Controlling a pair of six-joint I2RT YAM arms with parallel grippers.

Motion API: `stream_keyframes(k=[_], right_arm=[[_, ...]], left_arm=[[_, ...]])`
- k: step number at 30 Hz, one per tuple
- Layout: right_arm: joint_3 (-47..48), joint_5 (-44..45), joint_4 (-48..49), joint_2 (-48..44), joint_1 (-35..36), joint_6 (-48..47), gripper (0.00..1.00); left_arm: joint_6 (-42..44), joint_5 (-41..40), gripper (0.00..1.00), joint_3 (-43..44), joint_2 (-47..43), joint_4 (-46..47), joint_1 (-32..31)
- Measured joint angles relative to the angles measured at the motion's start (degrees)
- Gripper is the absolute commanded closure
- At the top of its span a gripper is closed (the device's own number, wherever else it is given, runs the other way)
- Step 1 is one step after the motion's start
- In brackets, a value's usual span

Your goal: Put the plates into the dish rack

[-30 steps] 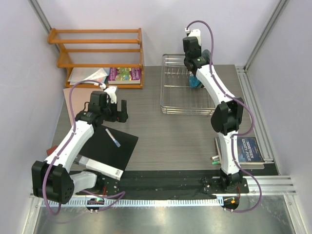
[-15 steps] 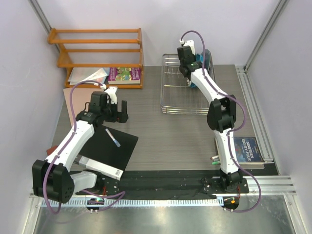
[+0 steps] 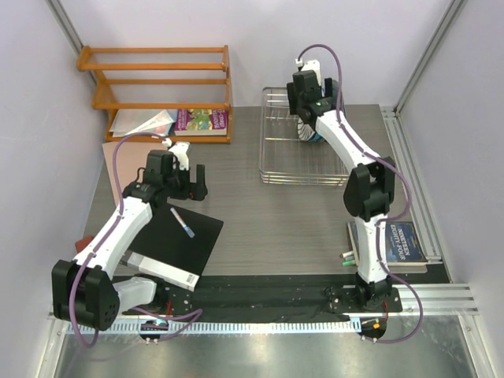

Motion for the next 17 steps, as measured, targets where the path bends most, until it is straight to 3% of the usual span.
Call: stream_keyframes(k=[5, 14, 17], right_arm=[[-8.66, -1.90, 0.17, -12.13, 0.92, 0.59, 0.00], [-38.18, -2.03, 1.25, -44.57, 1.40, -0.22, 0.00], [-43.85, 0.79, -0.55, -50.95, 1.44, -2.23, 0.00]], left_arm=[[0.24, -2.05, 0.01, -0.50, -1.51, 0.63, 0.00], [3.28, -6.19, 0.00, -0.94, -2.93, 2.84, 0.00], [5.29, -7.72, 0.00, -1.14, -3.37, 3.23, 0.00]])
